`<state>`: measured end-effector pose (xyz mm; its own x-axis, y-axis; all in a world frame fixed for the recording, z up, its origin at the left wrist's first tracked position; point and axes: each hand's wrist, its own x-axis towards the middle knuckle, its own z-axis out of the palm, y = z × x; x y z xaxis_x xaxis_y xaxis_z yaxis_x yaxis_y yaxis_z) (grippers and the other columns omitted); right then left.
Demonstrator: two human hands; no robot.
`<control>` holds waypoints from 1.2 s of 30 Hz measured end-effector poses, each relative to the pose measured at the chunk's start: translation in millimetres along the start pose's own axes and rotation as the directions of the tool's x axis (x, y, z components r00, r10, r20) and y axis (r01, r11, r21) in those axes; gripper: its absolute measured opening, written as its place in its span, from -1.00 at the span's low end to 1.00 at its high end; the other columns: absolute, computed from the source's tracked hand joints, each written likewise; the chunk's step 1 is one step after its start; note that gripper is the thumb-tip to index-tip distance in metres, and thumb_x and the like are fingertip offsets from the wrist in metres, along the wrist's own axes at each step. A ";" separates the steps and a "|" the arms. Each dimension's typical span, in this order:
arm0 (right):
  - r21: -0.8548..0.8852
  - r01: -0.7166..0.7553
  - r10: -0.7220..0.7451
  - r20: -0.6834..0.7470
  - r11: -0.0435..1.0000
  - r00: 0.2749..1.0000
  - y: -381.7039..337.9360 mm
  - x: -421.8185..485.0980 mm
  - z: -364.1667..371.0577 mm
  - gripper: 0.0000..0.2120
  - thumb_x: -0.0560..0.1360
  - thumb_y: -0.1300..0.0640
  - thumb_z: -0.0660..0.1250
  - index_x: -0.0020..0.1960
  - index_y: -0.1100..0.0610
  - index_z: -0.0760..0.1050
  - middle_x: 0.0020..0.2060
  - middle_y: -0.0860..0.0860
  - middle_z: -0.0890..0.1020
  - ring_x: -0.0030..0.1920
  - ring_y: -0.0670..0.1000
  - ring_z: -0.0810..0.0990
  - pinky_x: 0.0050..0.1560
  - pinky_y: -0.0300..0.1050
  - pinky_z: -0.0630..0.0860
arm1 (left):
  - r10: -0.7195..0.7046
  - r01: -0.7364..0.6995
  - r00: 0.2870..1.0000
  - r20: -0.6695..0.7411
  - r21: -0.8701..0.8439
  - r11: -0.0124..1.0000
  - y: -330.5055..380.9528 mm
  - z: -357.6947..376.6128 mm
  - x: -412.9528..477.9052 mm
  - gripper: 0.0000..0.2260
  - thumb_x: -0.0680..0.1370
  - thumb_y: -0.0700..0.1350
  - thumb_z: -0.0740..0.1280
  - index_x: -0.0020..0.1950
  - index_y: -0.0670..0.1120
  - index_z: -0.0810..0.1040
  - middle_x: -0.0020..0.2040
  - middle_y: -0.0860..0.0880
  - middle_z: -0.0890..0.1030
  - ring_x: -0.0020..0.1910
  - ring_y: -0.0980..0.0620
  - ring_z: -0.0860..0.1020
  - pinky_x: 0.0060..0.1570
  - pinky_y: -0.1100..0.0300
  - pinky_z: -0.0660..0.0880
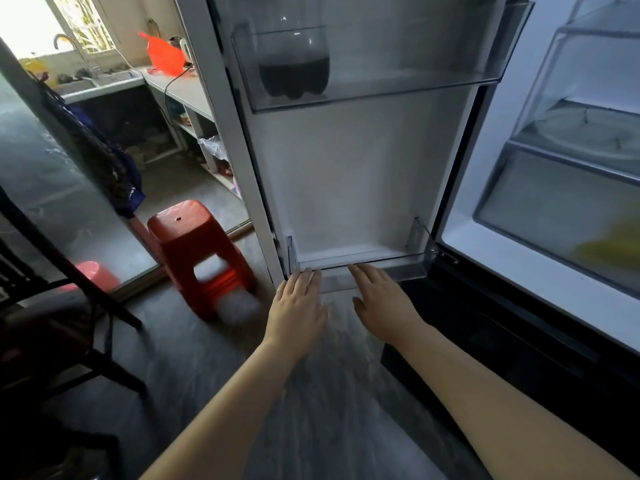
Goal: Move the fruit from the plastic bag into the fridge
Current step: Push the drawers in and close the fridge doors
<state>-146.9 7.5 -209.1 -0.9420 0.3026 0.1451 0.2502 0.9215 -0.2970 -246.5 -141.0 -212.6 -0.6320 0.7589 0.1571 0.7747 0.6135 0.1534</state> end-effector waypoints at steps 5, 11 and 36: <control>-0.055 0.018 -0.018 0.004 0.998 1.000 -12.3 -0.3 6.5 -0.41 0.59 0.08 0.12 0.54 0.18 -0.03 0.52 0.10 0.07 0.52 0.09 0.00 0.51 -0.03 -0.04 | 0.016 -0.015 0.999 0.032 -0.032 0.999 -8.3 3.8 -9.2 -0.41 0.61 0.06 0.10 0.55 -0.06 -0.09 0.56 -0.04 -0.12 0.53 0.01 -0.13 0.49 0.10 -0.12; -0.126 -0.029 0.045 0.127 0.992 0.991 -21.3 11.0 16.2 -0.38 0.61 0.04 0.05 0.53 0.15 -0.19 0.54 0.05 -0.11 0.53 0.04 -0.18 0.51 -0.03 -0.13 | 0.004 -0.001 0.994 0.113 -0.026 1.000 -20.5 13.5 -7.5 -0.34 0.60 0.03 0.11 0.54 -0.10 -0.22 0.55 -0.05 -0.24 0.51 0.02 -0.26 0.50 0.09 -0.14; -0.117 -0.061 0.070 0.071 0.991 0.995 3.9 -65.0 -2.5 -0.36 0.57 0.06 0.18 0.54 0.07 -0.05 0.53 0.06 0.06 0.52 0.06 -0.01 0.51 -0.04 -0.04 | 0.093 -0.076 0.990 0.105 -0.153 0.985 49.3 16.7 -80.4 -0.34 0.56 0.00 0.16 0.56 -0.06 -0.10 0.55 0.04 -0.19 0.49 0.12 -0.29 0.50 0.11 -0.11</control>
<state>-84.1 -8.0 -217.4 -0.9357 0.3482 0.0563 0.3320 0.9234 -0.1926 -157.1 -168.1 -234.0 -0.5518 0.8312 0.0675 0.8084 0.5133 0.2880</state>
